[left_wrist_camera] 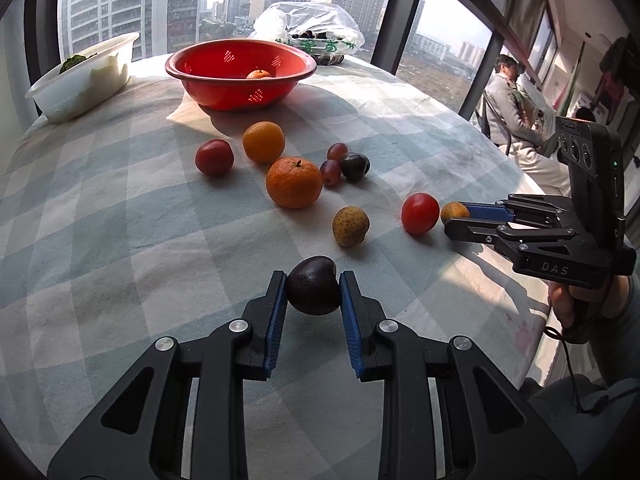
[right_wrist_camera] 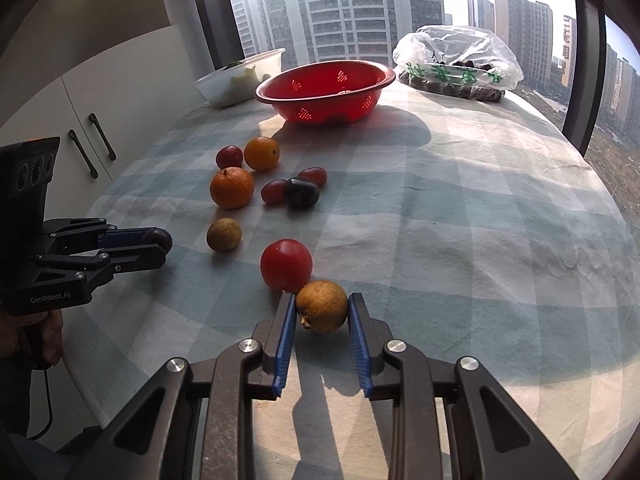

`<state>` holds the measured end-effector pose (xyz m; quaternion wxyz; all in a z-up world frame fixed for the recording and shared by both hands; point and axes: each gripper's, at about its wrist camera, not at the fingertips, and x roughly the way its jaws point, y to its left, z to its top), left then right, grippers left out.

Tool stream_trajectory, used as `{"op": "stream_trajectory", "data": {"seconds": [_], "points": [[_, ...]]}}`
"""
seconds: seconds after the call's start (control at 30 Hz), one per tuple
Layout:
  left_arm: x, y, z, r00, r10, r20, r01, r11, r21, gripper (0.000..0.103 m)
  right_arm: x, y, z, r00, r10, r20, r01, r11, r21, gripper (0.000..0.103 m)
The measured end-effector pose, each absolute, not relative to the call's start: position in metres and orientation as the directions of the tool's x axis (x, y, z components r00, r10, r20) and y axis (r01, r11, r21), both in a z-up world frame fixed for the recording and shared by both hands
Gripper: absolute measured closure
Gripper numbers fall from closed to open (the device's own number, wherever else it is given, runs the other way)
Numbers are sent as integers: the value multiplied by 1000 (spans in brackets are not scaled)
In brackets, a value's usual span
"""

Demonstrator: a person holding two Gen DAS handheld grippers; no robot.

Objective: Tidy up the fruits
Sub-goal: 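Carry the plum and pear over the red colander and lower them inside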

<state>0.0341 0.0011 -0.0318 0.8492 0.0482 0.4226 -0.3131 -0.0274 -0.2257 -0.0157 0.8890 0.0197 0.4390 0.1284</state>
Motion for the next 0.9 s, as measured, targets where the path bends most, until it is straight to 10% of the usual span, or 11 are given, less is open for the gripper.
{"op": "stream_trajectory", "data": {"seconds": [0.9], "points": [[221, -13, 61, 554, -453, -698, 622, 783, -14, 78, 116, -246, 66, 697, 244, -675, -254, 963, 86, 74]]}}
